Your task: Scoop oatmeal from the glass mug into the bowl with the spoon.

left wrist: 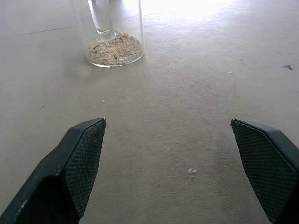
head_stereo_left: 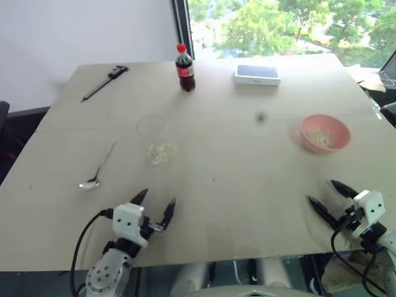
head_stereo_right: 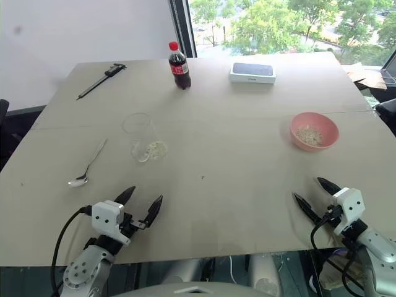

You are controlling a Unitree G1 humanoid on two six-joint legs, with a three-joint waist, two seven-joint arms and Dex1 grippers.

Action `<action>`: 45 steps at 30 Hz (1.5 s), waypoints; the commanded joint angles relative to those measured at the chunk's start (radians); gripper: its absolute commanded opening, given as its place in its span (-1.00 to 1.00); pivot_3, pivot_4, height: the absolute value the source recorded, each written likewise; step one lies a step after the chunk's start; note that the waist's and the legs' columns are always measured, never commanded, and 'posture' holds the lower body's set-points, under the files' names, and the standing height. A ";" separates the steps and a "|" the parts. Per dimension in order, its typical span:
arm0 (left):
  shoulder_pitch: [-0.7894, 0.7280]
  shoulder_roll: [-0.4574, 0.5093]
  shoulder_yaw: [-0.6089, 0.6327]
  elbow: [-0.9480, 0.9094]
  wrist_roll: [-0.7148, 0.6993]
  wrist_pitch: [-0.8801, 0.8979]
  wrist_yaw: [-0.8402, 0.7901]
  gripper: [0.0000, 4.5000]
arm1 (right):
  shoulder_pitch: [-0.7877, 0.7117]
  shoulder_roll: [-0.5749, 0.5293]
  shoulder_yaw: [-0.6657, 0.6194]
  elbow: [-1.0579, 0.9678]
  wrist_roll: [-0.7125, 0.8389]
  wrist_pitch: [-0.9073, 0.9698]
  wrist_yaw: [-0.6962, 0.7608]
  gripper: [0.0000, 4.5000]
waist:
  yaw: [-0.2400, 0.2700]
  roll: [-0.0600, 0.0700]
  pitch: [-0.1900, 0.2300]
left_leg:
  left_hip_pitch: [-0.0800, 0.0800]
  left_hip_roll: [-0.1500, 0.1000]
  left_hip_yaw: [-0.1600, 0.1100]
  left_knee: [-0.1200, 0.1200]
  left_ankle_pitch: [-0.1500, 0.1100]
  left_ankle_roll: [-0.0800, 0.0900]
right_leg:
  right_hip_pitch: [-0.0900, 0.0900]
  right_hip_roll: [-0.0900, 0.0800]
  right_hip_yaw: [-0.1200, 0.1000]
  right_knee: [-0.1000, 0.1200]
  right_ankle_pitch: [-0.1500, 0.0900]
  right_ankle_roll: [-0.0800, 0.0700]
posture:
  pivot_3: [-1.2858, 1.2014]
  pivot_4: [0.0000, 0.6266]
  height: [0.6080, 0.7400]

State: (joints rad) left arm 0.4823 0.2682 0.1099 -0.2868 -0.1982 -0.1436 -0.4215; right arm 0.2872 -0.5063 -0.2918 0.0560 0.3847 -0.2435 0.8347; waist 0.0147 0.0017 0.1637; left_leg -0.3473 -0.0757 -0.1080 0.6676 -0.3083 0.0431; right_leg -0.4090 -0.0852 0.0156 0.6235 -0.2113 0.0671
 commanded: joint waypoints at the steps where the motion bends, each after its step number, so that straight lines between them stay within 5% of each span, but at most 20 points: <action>1: 0.013 0.005 -0.007 0.022 0.009 0.021 0.000 1.00 | -0.003 0.007 0.019 -0.003 0.002 0.015 0.008 0.98 | 0.000 0.000 0.000 | 0.000 0.000 0.000 0.000 0.000 0.000 | 0.000 0.000 0.000 0.000 0.000 0.000 | 0.03 -0.52 1.00; 30: -0.030 0.042 0.081 0.011 -0.043 0.052 0.012 1.00 | -0.033 0.004 0.077 -0.078 0.012 0.050 0.036 0.98 | -0.002 -0.002 0.002 | 0.000 0.002 0.000 0.000 0.000 0.000 | 0.000 0.002 0.000 0.000 0.000 0.000 | 0.03 -0.52 1.00; 36: -0.138 0.116 0.255 0.028 -0.124 0.123 0.041 1.00 | -0.031 -0.043 0.163 -0.293 0.081 0.207 0.086 0.98 | -0.001 -0.003 0.006 | -0.004 0.006 0.000 0.000 0.001 0.002 | -0.006 0.006 -0.003 0.000 0.002 0.003 | 0.03 -0.52 1.00; 45: -0.332 0.390 0.452 0.110 -0.178 0.470 0.062 1.00 | -0.191 -0.093 0.315 -0.576 0.170 0.501 0.048 0.98 | -0.001 -0.005 0.007 | -0.016 0.004 -0.002 0.001 0.005 -0.006 | -0.016 0.008 -0.005 -0.001 0.006 -0.002 | 0.03 -0.52 1.00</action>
State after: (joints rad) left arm 0.1588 0.6020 0.5276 -0.2147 -0.3770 0.2424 -0.3494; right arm 0.1298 -0.5938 0.0027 -0.4482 0.5311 0.2100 0.9001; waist 0.0142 -0.0036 0.1702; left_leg -0.3629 -0.0719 -0.1098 0.6684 -0.3030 0.0371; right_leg -0.4250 -0.0767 0.0104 0.6227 -0.2055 0.0652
